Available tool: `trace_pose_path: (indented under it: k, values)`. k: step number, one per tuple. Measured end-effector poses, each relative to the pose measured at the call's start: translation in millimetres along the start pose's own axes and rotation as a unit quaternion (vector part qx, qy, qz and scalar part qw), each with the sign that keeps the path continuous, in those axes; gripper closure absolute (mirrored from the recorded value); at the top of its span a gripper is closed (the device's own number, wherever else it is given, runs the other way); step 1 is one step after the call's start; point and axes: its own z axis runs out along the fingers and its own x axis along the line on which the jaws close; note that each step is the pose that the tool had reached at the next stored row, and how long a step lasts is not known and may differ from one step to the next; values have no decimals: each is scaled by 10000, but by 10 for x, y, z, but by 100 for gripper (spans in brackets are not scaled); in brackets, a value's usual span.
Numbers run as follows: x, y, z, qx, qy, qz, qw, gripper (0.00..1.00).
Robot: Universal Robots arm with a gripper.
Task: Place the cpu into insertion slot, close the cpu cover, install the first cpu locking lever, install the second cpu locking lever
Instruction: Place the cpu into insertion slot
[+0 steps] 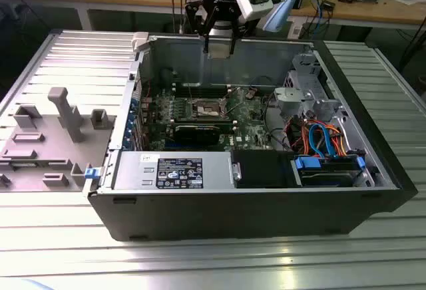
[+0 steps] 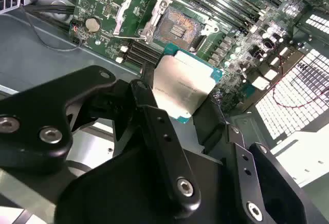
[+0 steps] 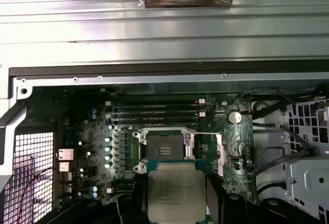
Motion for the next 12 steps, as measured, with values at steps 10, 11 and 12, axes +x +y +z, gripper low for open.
trace_pose_path:
  k: [10,11,12]
  values:
    - [0,0,2,-7,-33,372,9993,45]
    - [0,0,2,-9,-41,461,9989,45]
    - [0,0,3,-11,-49,543,9985,45]
